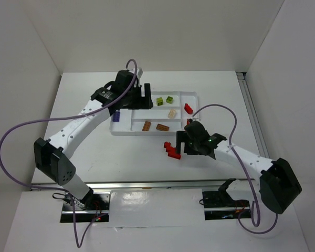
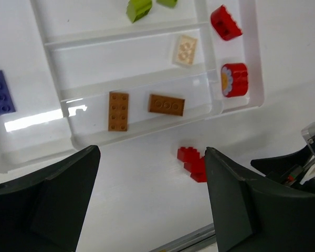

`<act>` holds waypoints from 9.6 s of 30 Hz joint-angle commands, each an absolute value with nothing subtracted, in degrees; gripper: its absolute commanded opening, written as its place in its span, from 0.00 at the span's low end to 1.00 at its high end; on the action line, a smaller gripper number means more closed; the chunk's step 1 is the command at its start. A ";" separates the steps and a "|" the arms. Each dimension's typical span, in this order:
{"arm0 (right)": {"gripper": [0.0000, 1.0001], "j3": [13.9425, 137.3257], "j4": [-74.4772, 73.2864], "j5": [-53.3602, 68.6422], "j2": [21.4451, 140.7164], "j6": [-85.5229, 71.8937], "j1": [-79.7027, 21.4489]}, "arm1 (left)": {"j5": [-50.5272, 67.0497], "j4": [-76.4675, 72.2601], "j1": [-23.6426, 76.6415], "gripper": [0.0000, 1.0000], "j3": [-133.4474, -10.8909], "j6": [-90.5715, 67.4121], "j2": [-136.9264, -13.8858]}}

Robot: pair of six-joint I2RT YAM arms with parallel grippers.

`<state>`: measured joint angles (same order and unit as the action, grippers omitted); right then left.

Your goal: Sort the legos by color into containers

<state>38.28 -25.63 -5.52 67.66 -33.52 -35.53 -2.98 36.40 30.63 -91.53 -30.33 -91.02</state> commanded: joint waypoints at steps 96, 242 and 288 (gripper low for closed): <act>0.33 56.94 -30.84 -12.22 55.28 -21.45 -50.98 | 28.56 35.51 23.99 0.95 -85.69 -27.95 -83.94; 0.97 69.96 25.22 65.92 91.31 -34.28 -27.86 | 69.35 11.60 11.25 0.00 -66.01 -23.47 -78.13; 0.15 65.57 27.44 54.42 91.59 -38.59 -23.20 | 65.05 10.29 6.07 0.00 -62.14 -25.39 -76.38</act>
<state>65.91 31.16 59.37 95.42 -41.76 -24.29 65.06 13.23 7.73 -62.94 -24.43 -78.52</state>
